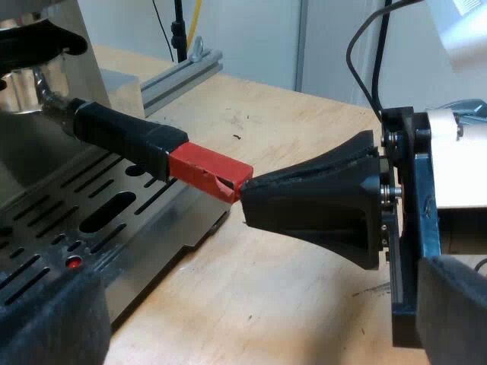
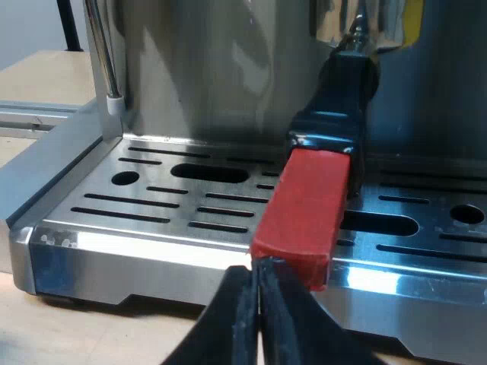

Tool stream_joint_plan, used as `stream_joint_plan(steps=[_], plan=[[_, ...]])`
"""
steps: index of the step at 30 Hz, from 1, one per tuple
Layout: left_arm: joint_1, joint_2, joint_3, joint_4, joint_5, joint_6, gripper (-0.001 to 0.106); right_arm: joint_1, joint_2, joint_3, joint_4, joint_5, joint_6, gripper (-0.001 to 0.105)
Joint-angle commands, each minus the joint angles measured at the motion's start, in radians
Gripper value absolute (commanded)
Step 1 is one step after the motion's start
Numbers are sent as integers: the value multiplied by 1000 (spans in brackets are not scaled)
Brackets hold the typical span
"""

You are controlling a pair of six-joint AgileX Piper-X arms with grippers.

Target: Grind coffee beans and then tamp

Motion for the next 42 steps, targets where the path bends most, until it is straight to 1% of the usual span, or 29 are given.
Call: stream_joint_plan(steps=[1,8,13,21,28,30,31,32,33,34,35,36,37,38,39,40,42], plan=[[-4,-5,-3,-13,12,-1,83,-53,-2,-8,-24,103,-9,5],[-4,-5,-3,-13,12,-1,83,-2,-2,-8,66,103,-9,5],[-4,-5,-3,-13,12,-1,83,47,-2,-8,127,103,18,5],[-4,-5,-3,-13,12,-1,83,135,-5,-8,160,102,26,5],[-4,-5,-3,-13,12,-9,83,167,-45,-8,163,102,29,5],[-4,-5,-3,-13,12,-9,83,167,-121,-8,227,102,29,6],[-4,-5,-3,-13,12,-9,83,167,-132,-8,239,100,29,6],[-4,-5,-3,-13,12,-9,83,167,-151,-8,258,96,29,9],[-4,-5,-3,-13,12,-9,83,167,-175,-8,283,87,29,19],[-4,-5,-3,-13,12,-9,83,167,-181,-8,289,83,29,22],[-4,-5,-3,-13,12,-9,83,167,-198,-8,301,72,29,32],[-4,-5,-3,-13,12,-9,83,167,-211,-8,310,73,29,49],[-4,-5,-3,-13,12,-9,83,167,-221,-8,310,73,29,61],[-4,-5,-3,-13,12,-9,83,165,-225,-8,310,73,29,69],[-4,-5,-3,-13,12,-9,83,164,-231,-8,310,73,29,75],[-4,-5,-3,-13,12,-9,83,164,-232,-8,310,73,29,76],[-4,-5,-3,-13,12,-9,83,159,-233,-17,310,74,29,72]])
